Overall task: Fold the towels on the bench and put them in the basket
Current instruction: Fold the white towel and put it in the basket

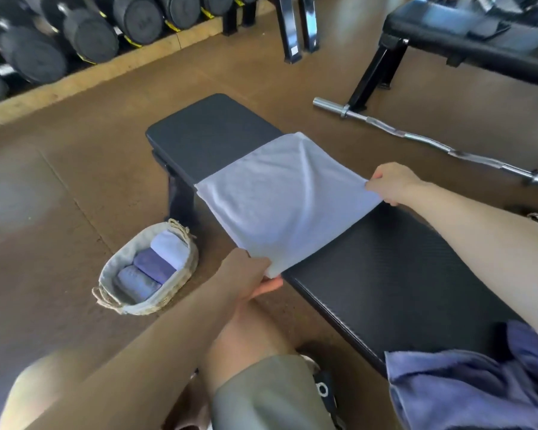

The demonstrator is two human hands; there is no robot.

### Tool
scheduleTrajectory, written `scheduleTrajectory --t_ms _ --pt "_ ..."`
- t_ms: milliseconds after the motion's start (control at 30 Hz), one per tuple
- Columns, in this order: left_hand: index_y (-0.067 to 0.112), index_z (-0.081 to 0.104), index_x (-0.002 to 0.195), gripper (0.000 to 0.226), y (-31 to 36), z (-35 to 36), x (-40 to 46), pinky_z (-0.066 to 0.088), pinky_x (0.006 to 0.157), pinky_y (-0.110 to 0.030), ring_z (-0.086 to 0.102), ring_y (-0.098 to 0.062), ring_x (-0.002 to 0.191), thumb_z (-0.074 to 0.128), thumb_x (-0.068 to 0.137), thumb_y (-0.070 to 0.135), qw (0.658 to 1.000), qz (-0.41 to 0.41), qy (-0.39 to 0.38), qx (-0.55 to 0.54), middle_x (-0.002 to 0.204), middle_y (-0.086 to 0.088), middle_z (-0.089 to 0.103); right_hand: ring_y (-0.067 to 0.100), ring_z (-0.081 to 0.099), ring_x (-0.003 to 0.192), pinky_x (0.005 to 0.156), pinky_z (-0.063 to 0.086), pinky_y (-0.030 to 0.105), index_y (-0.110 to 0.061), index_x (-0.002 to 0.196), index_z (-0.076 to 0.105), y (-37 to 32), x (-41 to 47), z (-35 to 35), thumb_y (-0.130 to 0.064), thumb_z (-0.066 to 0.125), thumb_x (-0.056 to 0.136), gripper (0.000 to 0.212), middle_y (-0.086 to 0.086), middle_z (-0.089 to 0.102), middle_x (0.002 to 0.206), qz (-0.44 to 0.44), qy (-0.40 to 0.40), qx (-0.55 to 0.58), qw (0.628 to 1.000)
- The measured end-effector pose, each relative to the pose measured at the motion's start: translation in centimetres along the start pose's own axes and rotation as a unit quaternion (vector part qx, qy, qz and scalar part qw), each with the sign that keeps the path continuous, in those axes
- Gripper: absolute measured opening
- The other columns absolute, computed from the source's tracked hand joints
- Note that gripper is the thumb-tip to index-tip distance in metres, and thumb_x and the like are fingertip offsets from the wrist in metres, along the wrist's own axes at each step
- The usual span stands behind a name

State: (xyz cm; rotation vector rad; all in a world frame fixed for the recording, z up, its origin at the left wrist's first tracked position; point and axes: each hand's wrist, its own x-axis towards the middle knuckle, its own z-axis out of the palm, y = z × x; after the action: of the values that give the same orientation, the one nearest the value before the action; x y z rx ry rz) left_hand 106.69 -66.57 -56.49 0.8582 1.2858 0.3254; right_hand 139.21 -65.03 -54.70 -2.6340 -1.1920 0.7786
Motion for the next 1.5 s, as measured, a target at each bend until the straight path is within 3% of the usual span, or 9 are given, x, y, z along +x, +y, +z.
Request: scheduleTrajectory --t_ms 133,300,467,633,733,833,1000,1200,1500 --pt "0.015 0.056 0.118 0.03 -2.0 2.9 -2.0 0.061 0.063 -0.028 0.067 -0.021 0.098 0.052 0.096 -0.005 0.999 -0.034 -0.037 0.007 0.119 -0.005 0.062 0.025 0.049 0.053 0.052 0.045 0.028 -0.003 0.071 0.052 3.8 -1.8 -1.1 -0.004 0.048 0.089 0.018 0.011 0.05 0.058 0.063 -0.049 -0.01 0.997" --pt "0.013 0.058 0.13 0.032 -1.9 3.1 -2.4 0.062 0.068 -0.032 0.07 -0.023 0.097 0.056 0.099 0.009 0.985 -0.085 -0.093 0.118 0.117 -0.009 0.069 0.03 0.065 0.092 0.085 0.057 0.04 0.0 0.091 0.064 5.8 -2.9 -2.3 -0.003 0.056 0.093 0.008 0.015 0.067 0.1 0.109 -0.13 -0.02 0.985" --pt "0.004 0.03 0.134 0.059 2.1 0.6 0.5 0.058 0.089 -0.043 0.065 -0.031 0.101 0.067 0.092 0.024 0.962 0.013 0.079 0.263 0.109 -0.016 0.06 0.035 0.061 0.113 0.098 0.052 0.046 0.002 0.12 0.063 1.8 -2.2 -2.8 -0.014 0.058 0.093 0.032 0.019 0.064 0.123 -0.003 -0.013 -0.057 0.998" --pt "0.014 0.031 0.109 0.039 6.5 -1.9 5.0 0.052 0.082 -0.04 0.055 -0.025 0.091 0.064 0.092 0.026 0.941 0.093 0.165 0.281 0.1 -0.01 0.052 0.028 0.053 0.125 0.096 0.044 0.032 -0.012 0.143 0.048 -2.3 1.4 0.1 -0.025 0.061 0.092 0.054 0.007 0.052 0.143 -0.033 0.039 0.111 0.993" --pt "0.017 0.032 0.103 0.034 7.7 -3.2 7.2 0.053 0.078 -0.038 0.055 -0.022 0.089 0.063 0.091 0.025 0.934 0.113 0.178 0.289 0.103 -0.009 0.05 0.027 0.057 0.111 0.087 0.044 0.032 -0.011 0.129 0.056 -3.6 3.8 2.0 -0.024 0.058 0.092 0.04 0.007 0.059 0.13 -0.044 0.078 0.12 0.989" --pt "0.016 0.036 0.116 0.038 7.7 -3.9 8.4 0.04 0.057 -0.027 0.055 -0.018 0.081 0.063 0.093 0.029 0.871 0.179 0.196 0.412 0.107 -0.008 0.054 0.023 0.055 0.093 0.076 0.043 0.03 -0.009 0.115 0.061 -4.4 5.5 3.0 -0.019 0.056 0.089 0.028 0.003 0.062 0.108 -0.041 0.121 0.159 0.979" --pt "0.016 0.053 0.111 0.027 7.9 -4.3 10.1 0.045 0.069 -0.033 0.057 -0.023 0.087 0.065 0.092 0.031 0.798 0.268 0.185 0.506 0.103 -0.004 0.053 0.023 0.051 0.089 0.074 0.039 0.029 -0.008 0.105 0.06 -5.5 7.0 2.8 -0.018 0.049 0.093 0.019 0.004 0.058 0.102 -0.034 0.139 0.178 0.973" --pt "0.018 0.055 0.103 0.036 9.2 -5.7 11.2 0.04 0.066 -0.029 0.056 -0.02 0.087 0.076 0.083 0.039 0.82 0.249 0.167 0.488 0.097 -0.003 0.058 0.024 0.053 0.091 0.075 0.04 0.029 -0.012 0.102 0.062 -5.8 8.2 2.9 -0.02 0.053 0.09 0.017 0.003 0.058 0.1 -0.014 0.087 0.169 0.982" --pt "0.023 0.059 0.09 0.019 9.8 -6.4 11.3 0.037 0.063 -0.026 0.053 -0.015 0.081 0.074 0.085 0.034 0.781 0.308 0.115 0.531 0.094 0.001 0.049 0.023 0.054 0.087 0.073 0.041 0.031 -0.013 0.093 0.061 -5.7 8.6 4.1 -0.025 0.055 0.09 0.014 0.001 0.06 0.09 -0.02 0.126 0.202 0.971"
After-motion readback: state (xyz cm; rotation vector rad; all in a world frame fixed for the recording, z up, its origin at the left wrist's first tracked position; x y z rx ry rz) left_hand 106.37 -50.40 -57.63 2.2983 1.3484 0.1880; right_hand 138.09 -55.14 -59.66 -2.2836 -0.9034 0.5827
